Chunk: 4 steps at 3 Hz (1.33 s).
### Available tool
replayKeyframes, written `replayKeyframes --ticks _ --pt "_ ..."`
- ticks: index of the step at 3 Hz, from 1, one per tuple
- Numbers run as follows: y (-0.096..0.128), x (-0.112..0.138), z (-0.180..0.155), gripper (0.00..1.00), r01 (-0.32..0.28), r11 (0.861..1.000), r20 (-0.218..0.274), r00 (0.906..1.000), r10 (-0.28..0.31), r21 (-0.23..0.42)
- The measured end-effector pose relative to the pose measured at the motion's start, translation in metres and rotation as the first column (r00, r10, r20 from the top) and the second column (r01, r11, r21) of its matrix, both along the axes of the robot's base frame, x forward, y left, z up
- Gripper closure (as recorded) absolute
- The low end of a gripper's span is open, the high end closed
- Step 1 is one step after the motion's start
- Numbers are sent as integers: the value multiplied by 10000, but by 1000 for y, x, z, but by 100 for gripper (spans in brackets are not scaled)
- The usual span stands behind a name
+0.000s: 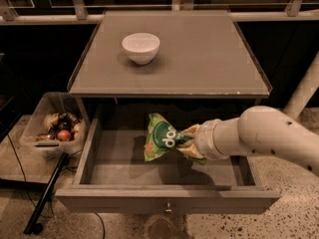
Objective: Place green rice chip bag into top drawer
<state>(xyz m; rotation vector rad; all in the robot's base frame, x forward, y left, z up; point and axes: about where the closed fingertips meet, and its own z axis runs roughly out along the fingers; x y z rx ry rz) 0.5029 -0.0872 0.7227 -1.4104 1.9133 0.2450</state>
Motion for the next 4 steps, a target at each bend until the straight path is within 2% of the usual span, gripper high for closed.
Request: replayKeyframes --ticks 1,2,3,4 --pt "1 7 -35 100 281 9994 -182 9994 -285 -188" --pt "2 10 -64 100 312 9988 -502 9982 -331 -379" --pt "1 14 -81 100 427 9979 -629 9970 -458 -494" --pt "1 15 -81 82 431 9978 -628 9970 -462 -497"
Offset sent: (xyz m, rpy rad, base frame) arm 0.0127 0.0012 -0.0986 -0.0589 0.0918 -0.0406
